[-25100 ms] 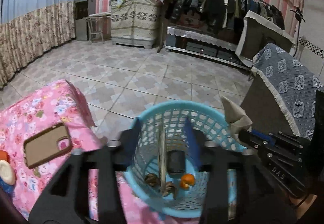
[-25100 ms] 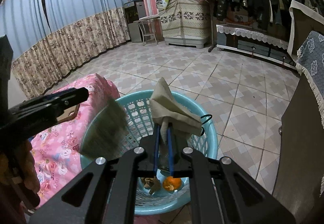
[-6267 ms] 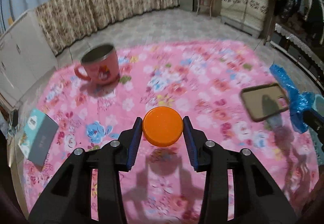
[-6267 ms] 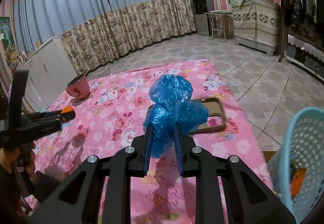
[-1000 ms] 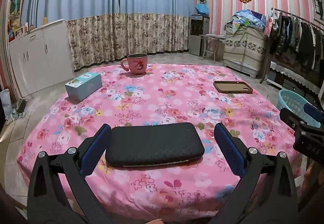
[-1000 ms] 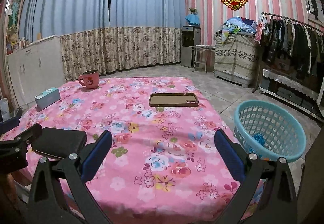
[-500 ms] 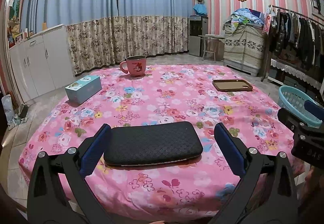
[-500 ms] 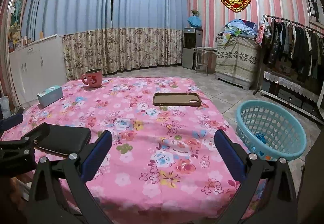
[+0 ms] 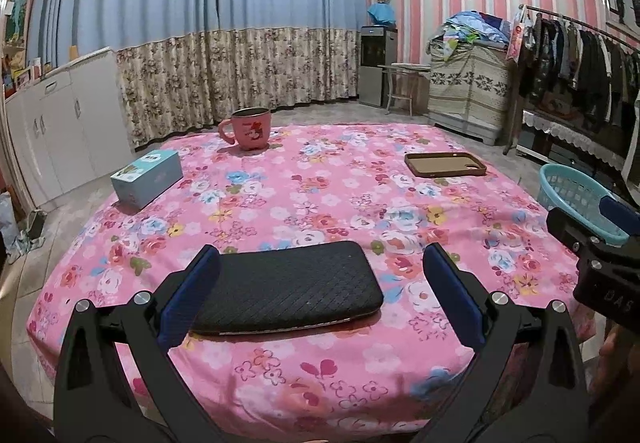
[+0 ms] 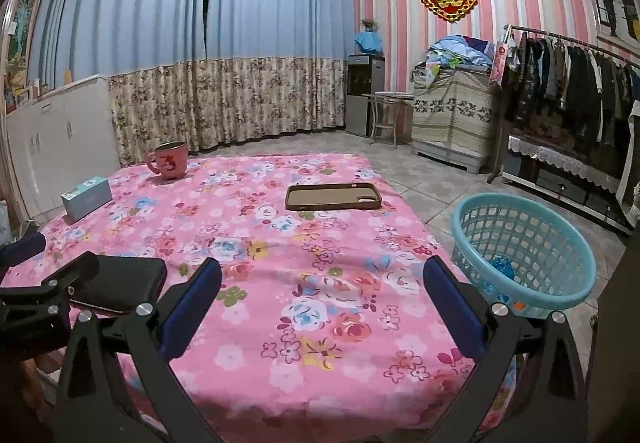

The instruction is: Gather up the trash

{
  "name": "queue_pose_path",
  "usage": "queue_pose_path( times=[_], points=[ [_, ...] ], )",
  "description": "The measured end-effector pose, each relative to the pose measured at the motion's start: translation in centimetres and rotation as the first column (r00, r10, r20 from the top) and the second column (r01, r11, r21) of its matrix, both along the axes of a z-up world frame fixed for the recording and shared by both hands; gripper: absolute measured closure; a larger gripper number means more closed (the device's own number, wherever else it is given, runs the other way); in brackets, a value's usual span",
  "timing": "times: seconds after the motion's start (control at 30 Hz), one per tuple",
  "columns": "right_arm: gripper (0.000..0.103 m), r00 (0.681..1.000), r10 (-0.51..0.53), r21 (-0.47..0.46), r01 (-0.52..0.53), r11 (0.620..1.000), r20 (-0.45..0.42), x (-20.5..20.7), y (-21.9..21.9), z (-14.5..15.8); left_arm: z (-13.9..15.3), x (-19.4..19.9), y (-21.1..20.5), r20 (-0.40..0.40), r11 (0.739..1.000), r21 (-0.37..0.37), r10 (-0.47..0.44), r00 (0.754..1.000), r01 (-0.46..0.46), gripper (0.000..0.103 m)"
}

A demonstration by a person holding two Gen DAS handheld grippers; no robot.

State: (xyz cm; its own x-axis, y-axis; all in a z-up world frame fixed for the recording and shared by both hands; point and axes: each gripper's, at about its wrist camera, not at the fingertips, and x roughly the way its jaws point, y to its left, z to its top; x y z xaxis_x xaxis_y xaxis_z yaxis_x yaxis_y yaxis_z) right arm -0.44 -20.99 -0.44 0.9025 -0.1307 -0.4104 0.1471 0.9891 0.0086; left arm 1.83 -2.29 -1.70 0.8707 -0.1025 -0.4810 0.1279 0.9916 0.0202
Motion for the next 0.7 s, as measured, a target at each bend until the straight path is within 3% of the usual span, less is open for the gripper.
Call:
queue_pose_path(
  times=[0.7],
  points=[
    [0.004, 0.998, -0.057, -0.012, 0.057, 0.998, -0.005, -0.2, -0.5, -0.3, 0.4, 0.9, -1.3, 0.005, 0.998, 0.024, -0.053, 0.999, 0.053, 0.005]
  ],
)
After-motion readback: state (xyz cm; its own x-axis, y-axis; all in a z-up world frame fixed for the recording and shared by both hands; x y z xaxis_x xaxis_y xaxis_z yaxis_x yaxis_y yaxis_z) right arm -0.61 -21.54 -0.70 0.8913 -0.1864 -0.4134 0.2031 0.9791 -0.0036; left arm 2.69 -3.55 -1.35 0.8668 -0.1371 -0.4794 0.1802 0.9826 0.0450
